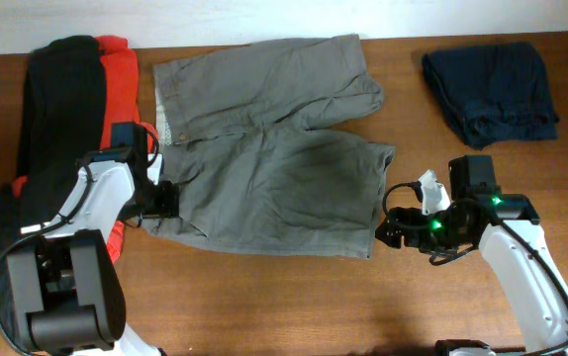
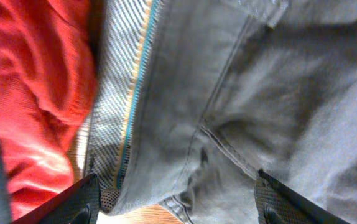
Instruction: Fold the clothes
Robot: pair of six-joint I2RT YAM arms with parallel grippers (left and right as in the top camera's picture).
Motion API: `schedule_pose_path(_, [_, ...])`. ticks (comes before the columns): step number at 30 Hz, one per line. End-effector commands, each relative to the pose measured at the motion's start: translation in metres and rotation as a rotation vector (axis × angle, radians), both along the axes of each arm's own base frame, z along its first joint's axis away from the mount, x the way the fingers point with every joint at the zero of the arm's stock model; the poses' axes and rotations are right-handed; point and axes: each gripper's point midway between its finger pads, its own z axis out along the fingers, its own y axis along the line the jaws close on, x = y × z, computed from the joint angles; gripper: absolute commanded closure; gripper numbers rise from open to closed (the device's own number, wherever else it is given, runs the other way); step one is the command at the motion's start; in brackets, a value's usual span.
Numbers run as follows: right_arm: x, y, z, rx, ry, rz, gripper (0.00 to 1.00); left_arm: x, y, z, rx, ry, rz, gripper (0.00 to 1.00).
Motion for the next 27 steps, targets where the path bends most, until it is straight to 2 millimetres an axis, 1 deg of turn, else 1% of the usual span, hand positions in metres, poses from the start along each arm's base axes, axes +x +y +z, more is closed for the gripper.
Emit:
schedule_pose_path(1, [-0.004, 0.001, -0.005, -0.009, 0.015, 0.006, 0.15, -0.011, -0.007, -0.006, -0.036, 0.021, -0.031, 0.25])
schedule_pose_path(4, [-0.004, 0.001, -0.006, -0.009, 0.017, 0.006, 0.15, -0.014, 0.000, -0.008, 0.005, 0.031, -0.025, 0.32])
schedule_pose_path(6, [-0.004, 0.001, -0.006, -0.009, 0.017, 0.006, 0.15, -0.015, 0.005, -0.007, 0.031, 0.033, 0.013, 0.35])
schedule_pose_path(7, [-0.004, 0.001, -0.006, -0.009, 0.017, 0.006, 0.15, -0.016, 0.004, -0.008, 0.028, 0.036, 0.028, 0.39])
schedule_pose_path(9, [-0.004, 0.001, -0.006, -0.009, 0.017, 0.006, 0.15, -0.016, 0.004, -0.008, 0.023, 0.034, 0.062, 0.51])
schedule_pose_path(10, [-0.004, 0.001, -0.006, -0.009, 0.017, 0.006, 0.15, -0.016, 0.003, -0.008, 0.021, 0.032, 0.081, 0.59])
schedule_pose_path(11, [-0.004, 0.001, -0.006, -0.009, 0.018, 0.006, 0.15, -0.016, 0.002, -0.008, 0.013, 0.031, 0.095, 0.70])
schedule_pose_path(12, [-0.005, 0.001, -0.006, -0.008, 0.020, 0.006, 0.15, -0.016, 0.001, -0.008, 0.003, 0.032, 0.097, 0.78])
schedule_pose_path(14, [-0.007, 0.001, -0.007, -0.008, 0.027, 0.006, 0.15, -0.017, -0.002, -0.008, -0.014, 0.037, 0.097, 0.91])
schedule_pose_path(16, [-0.011, 0.001, -0.012, -0.007, 0.042, 0.006, 0.15, -0.019, -0.004, -0.009, -0.024, 0.044, 0.096, 0.93])
schedule_pose_path(18, [-0.015, 0.001, -0.018, -0.007, 0.053, 0.006, 0.15, -0.020, -0.004, -0.009, -0.024, 0.047, 0.096, 0.99])
schedule_pose_path(25, [-0.016, 0.002, -0.038, -0.006, 0.031, -0.003, 0.16, -0.018, -0.004, -0.009, -0.026, 0.038, 0.129, 1.00])
schedule_pose_path(27, [-0.014, 0.002, -0.043, -0.003, 0.022, -0.025, 0.25, -0.018, -0.004, -0.009, -0.027, 0.037, 0.129, 0.99])
